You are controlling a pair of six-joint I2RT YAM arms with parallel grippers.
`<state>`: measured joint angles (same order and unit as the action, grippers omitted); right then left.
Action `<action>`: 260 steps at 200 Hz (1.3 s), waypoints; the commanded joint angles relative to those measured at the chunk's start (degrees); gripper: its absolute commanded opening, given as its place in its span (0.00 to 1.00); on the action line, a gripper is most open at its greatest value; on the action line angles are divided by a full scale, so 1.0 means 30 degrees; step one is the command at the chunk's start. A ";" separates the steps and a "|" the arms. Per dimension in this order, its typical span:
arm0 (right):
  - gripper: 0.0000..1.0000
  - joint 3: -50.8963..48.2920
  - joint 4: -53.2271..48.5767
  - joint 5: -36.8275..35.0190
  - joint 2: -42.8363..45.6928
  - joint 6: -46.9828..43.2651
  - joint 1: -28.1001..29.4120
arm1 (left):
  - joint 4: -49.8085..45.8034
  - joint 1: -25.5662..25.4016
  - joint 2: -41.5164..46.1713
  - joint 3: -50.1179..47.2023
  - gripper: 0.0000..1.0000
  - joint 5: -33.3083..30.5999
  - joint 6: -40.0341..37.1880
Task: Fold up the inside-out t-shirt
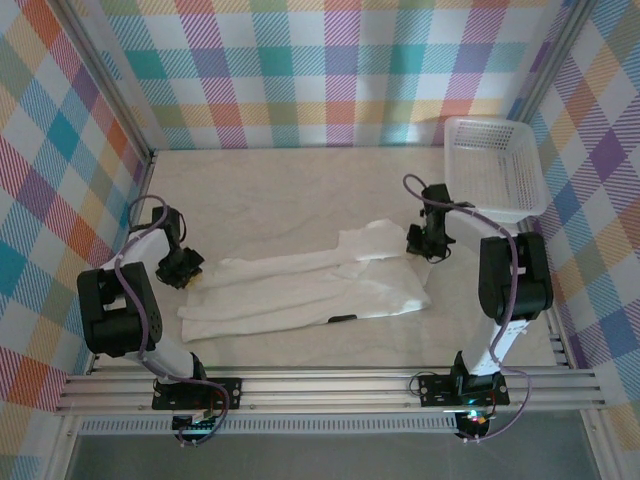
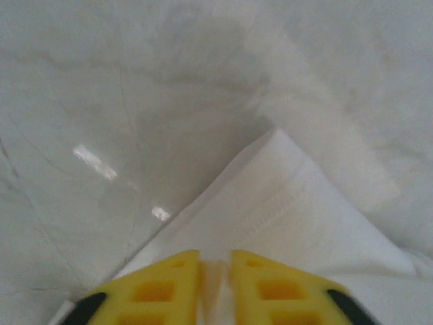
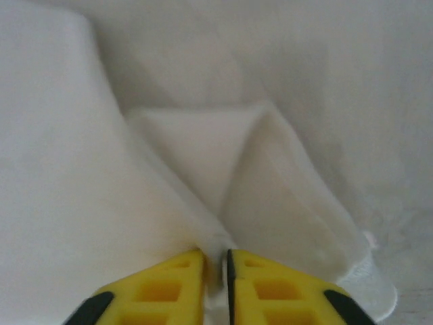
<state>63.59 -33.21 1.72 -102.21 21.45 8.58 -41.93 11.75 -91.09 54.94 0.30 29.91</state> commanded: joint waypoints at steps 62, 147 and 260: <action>0.54 0.5085 -0.0761 -0.0983 0.0758 -0.1602 0.0772 | 0.0423 -0.0394 0.4334 0.2408 0.54 0.1776 -0.1212; 0.37 1.1202 -0.2386 0.1326 -0.7134 -0.1814 0.2406 | 0.0261 -0.1456 0.7821 0.1260 0.92 0.4138 -0.2896; 0.05 -0.9171 0.4742 0.1345 1.1434 0.3137 0.3205 | 0.0685 -0.1459 0.7024 0.1053 0.91 0.3846 -0.2822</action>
<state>53.30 -25.93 2.83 -77.82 22.70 16.97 -40.29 7.62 -70.15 58.59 11.53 22.63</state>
